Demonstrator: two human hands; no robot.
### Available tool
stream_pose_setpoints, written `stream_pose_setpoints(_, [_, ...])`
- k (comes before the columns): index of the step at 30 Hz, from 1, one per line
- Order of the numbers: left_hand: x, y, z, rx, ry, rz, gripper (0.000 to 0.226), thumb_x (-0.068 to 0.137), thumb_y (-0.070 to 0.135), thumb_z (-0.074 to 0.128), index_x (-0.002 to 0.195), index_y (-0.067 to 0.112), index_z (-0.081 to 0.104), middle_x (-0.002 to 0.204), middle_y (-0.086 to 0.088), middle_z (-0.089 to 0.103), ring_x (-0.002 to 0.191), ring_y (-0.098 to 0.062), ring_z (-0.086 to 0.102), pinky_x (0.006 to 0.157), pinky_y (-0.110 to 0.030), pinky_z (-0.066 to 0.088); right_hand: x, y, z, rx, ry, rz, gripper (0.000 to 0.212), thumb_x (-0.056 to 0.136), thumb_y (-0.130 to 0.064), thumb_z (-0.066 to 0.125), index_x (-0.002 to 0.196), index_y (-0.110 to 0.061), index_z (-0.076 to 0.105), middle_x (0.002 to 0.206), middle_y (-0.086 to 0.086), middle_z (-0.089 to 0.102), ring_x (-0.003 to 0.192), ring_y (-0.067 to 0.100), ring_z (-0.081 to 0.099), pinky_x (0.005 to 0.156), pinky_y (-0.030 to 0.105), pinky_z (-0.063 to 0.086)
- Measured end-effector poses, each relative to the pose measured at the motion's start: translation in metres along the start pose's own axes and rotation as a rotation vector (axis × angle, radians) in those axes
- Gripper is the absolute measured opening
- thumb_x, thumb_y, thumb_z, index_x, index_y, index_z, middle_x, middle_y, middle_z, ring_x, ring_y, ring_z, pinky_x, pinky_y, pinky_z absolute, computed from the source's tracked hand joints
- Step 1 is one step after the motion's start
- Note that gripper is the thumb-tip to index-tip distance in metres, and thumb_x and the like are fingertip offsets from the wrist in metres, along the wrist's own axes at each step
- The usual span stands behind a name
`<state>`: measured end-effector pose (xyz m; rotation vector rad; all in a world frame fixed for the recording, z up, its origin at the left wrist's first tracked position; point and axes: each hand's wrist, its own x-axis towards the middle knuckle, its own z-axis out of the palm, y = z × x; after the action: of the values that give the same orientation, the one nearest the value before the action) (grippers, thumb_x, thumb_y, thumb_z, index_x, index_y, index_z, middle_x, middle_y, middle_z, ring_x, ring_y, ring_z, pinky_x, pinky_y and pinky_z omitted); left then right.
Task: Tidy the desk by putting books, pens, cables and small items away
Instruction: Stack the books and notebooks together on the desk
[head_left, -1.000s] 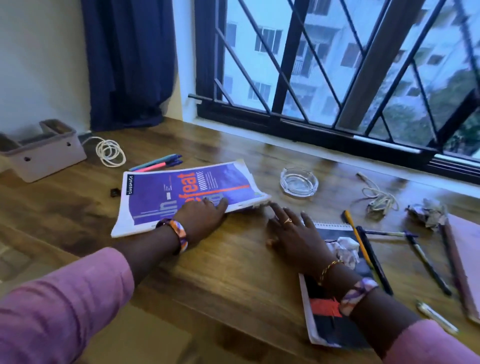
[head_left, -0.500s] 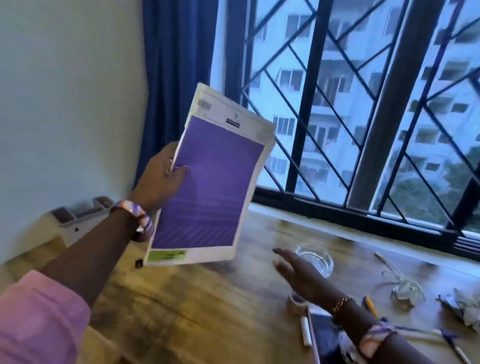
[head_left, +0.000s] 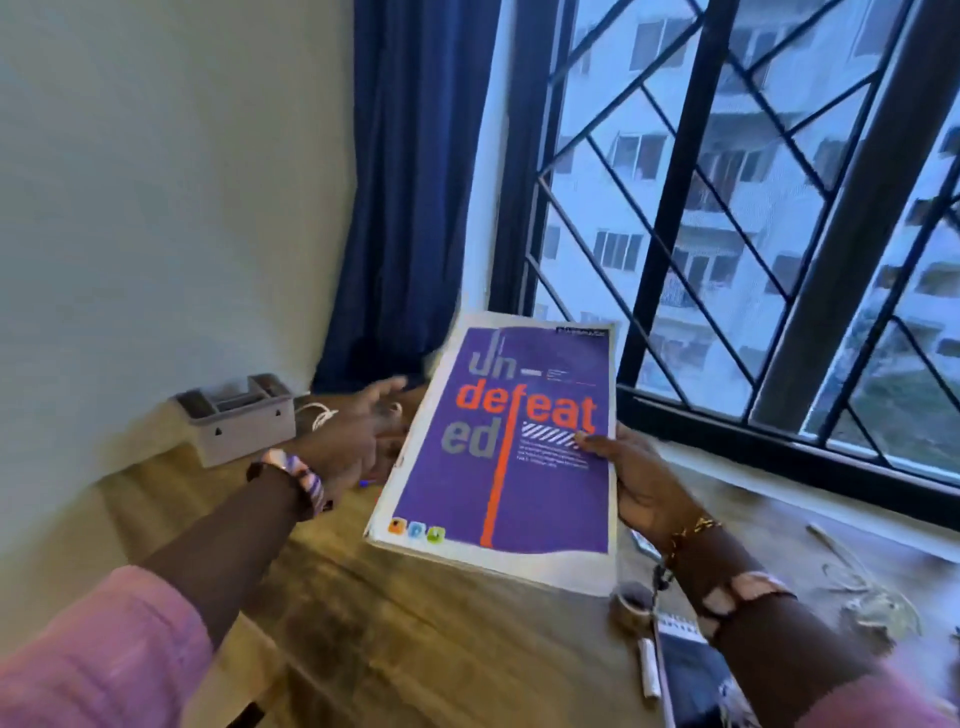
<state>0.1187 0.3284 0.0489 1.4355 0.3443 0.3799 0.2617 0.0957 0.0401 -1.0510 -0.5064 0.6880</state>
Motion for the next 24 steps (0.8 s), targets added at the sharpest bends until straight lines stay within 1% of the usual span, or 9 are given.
stream_pose_setpoints(2, [0.004, -0.022, 0.002, -0.027, 0.004, -0.215, 0.022, 0.097, 0.025, 0.042, 0.109, 0.012, 0.056, 0.075, -0.008, 0.070, 0.054, -0.014, 0.066, 0.049, -0.023, 0.054, 0.000, 0.013, -0.004, -0.025, 0.122, 0.030, 0.025, 0.076, 0.009, 0.055, 0.096, -0.002, 0.064, 0.077, 0.013, 0.074, 0.064, 0.023, 0.071, 0.057, 0.038, 0.059])
stream_pose_setpoints(5, [0.002, -0.050, 0.010, 0.013, -0.059, -0.369, 0.016, 0.094, 0.007, 0.047, 0.097, 0.000, 0.062, 0.061, -0.011, 0.071, 0.046, -0.019, 0.066, 0.044, -0.025, 0.055, -0.005, 0.033, -0.009, -0.088, 0.232, 0.158, 0.021, 0.084, 0.014, 0.046, 0.090, 0.004, 0.063, 0.066, 0.011, 0.072, 0.055, 0.020, 0.069, 0.054, 0.031, 0.059])
stream_pose_setpoints(8, [0.004, -0.078, 0.006, 0.217, -0.060, -0.489, 0.021, 0.090, -0.003, 0.050, 0.106, -0.014, 0.057, 0.073, -0.019, 0.069, 0.052, -0.025, 0.068, 0.051, -0.029, 0.056, -0.018, 0.054, -0.015, -0.159, 0.304, 0.359, 0.019, 0.088, 0.010, 0.045, 0.078, 0.003, 0.060, 0.053, 0.009, 0.067, 0.043, 0.015, 0.064, 0.041, 0.024, 0.053])
stream_pose_setpoints(11, [0.005, -0.098, 0.002, 0.472, -0.089, -0.522, 0.023, 0.087, -0.006, 0.053, 0.108, -0.013, 0.060, 0.101, -0.026, 0.067, 0.083, -0.039, 0.065, 0.078, -0.040, 0.054, -0.030, 0.072, -0.024, -0.364, 0.293, 0.577, 0.015, 0.089, 0.000, 0.051, 0.077, -0.004, 0.059, 0.051, 0.005, 0.064, 0.038, 0.012, 0.060, 0.038, 0.022, 0.051])
stream_pose_setpoints(13, [0.007, -0.104, 0.002, 0.751, -0.113, -0.487, 0.024, 0.084, -0.001, 0.059, 0.106, -0.009, 0.063, 0.111, -0.028, 0.064, 0.097, -0.039, 0.063, 0.074, -0.031, 0.049, -0.031, 0.080, -0.025, -0.661, 0.267, 0.684, 0.006, 0.088, -0.011, 0.058, 0.085, -0.008, 0.055, 0.055, 0.006, 0.050, 0.035, 0.012, 0.051, 0.040, 0.023, 0.049])
stream_pose_setpoints(15, [0.004, -0.096, 0.007, 1.037, -0.146, -0.427, 0.027, 0.086, 0.010, 0.059, 0.106, -0.008, 0.063, 0.112, -0.026, 0.064, 0.095, -0.033, 0.062, 0.061, -0.024, 0.040, -0.031, 0.084, -0.023, -0.905, 0.240, 0.668, 0.017, 0.086, -0.016, 0.063, 0.091, -0.007, 0.050, 0.061, 0.008, 0.040, 0.044, 0.016, 0.046, 0.056, 0.036, 0.053])
stream_pose_setpoints(18, [0.001, -0.070, 0.024, 1.388, -0.172, -0.201, 0.034, 0.087, 0.026, 0.059, 0.098, -0.005, 0.065, 0.110, -0.024, 0.065, 0.101, -0.032, 0.061, 0.061, -0.026, 0.035, -0.036, 0.076, -0.012, -1.046, 0.247, 0.564, 0.019, 0.085, -0.016, 0.064, 0.091, -0.004, 0.050, 0.077, 0.017, 0.055, 0.064, 0.032, 0.059, 0.072, 0.048, 0.054])
stream_pose_setpoints(21, [0.005, -0.054, 0.050, 1.323, -0.258, -0.014, 0.034, 0.088, 0.028, 0.059, 0.099, -0.003, 0.066, 0.099, -0.020, 0.067, 0.091, -0.030, 0.062, 0.069, -0.026, 0.044, -0.045, 0.057, -0.011, -1.188, 0.278, 0.444, 0.037, 0.087, -0.023, 0.063, 0.113, 0.001, 0.052, 0.096, 0.020, 0.057, 0.076, 0.030, 0.058, 0.056, 0.026, 0.048])
stream_pose_setpoints(24, [0.005, -0.044, 0.097, 1.004, -0.476, -0.038, 0.022, 0.090, 0.021, 0.058, 0.088, 0.001, 0.065, 0.079, -0.015, 0.059, 0.066, -0.022, 0.053, 0.045, -0.015, 0.041, -0.062, 0.027, -0.019, -1.184, 0.332, 0.357, 0.043, 0.087, -0.026, 0.063, 0.121, -0.002, 0.055, 0.089, 0.011, 0.058, 0.075, 0.024, 0.059, 0.046, 0.014, 0.043])
